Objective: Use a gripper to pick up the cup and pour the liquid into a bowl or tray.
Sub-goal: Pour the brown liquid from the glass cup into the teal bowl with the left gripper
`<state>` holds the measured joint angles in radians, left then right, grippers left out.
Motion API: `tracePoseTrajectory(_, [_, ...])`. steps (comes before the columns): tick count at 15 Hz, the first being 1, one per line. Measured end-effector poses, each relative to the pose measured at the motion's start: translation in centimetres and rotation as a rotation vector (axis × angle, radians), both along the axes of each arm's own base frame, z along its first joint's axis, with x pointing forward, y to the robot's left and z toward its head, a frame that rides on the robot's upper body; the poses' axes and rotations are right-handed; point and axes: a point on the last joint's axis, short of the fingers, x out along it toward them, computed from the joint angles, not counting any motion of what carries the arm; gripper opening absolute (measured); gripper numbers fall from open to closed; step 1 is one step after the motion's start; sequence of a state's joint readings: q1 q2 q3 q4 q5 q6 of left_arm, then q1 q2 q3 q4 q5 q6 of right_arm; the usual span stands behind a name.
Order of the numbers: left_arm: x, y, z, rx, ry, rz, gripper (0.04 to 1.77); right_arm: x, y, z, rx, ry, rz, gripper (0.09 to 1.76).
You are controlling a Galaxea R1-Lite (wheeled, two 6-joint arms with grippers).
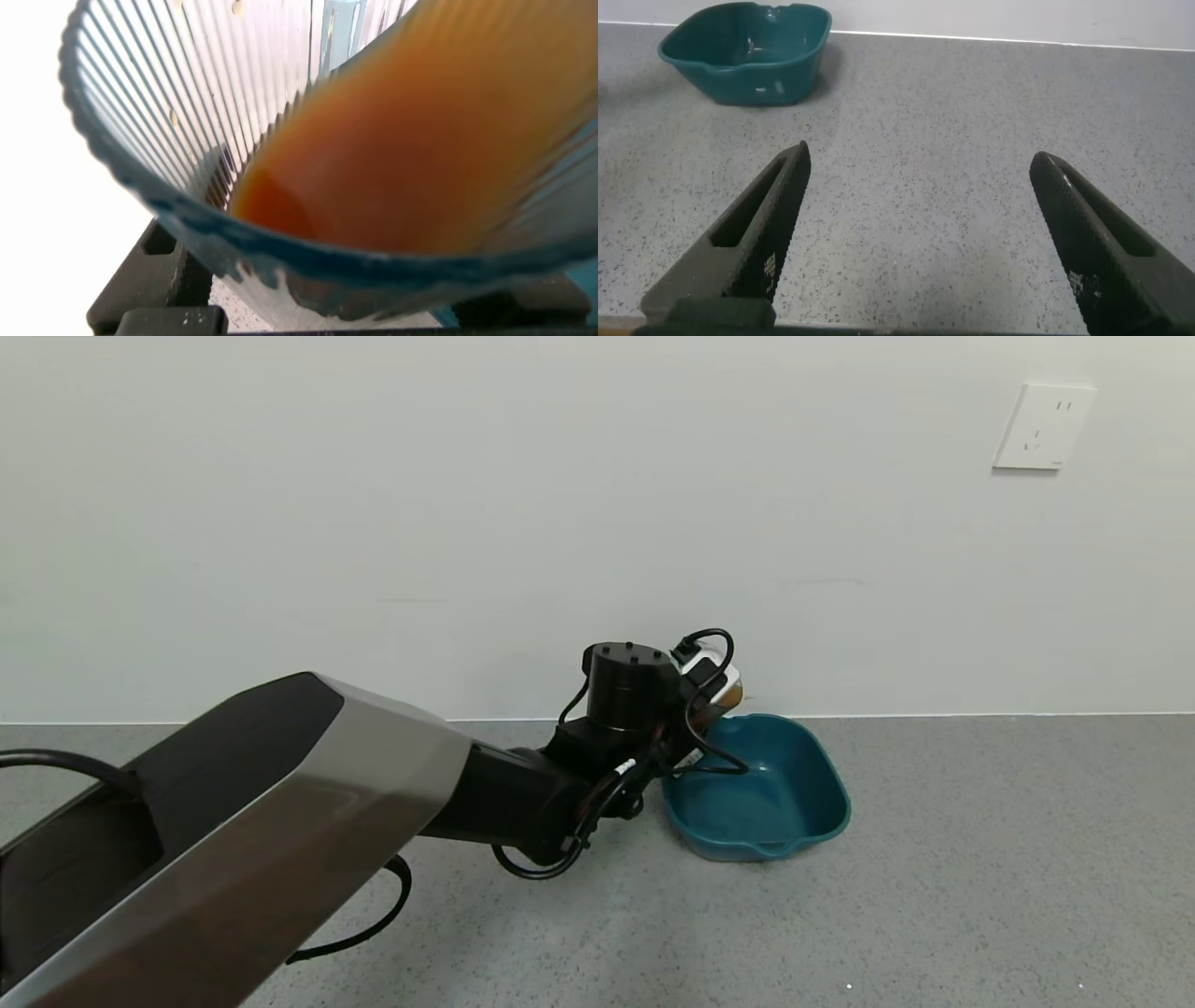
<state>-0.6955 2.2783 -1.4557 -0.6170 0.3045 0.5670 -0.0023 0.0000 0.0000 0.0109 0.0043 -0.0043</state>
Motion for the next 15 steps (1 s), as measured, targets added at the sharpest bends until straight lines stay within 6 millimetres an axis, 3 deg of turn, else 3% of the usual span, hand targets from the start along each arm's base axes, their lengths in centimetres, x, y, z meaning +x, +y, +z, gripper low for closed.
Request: tracePoseTrajectory(15, [-0.42,-0.43,-0.58,0.180,-0.033,-0.033,1.33,0.00,0.00,0.00,0.000,0.000,0.001,1.71])
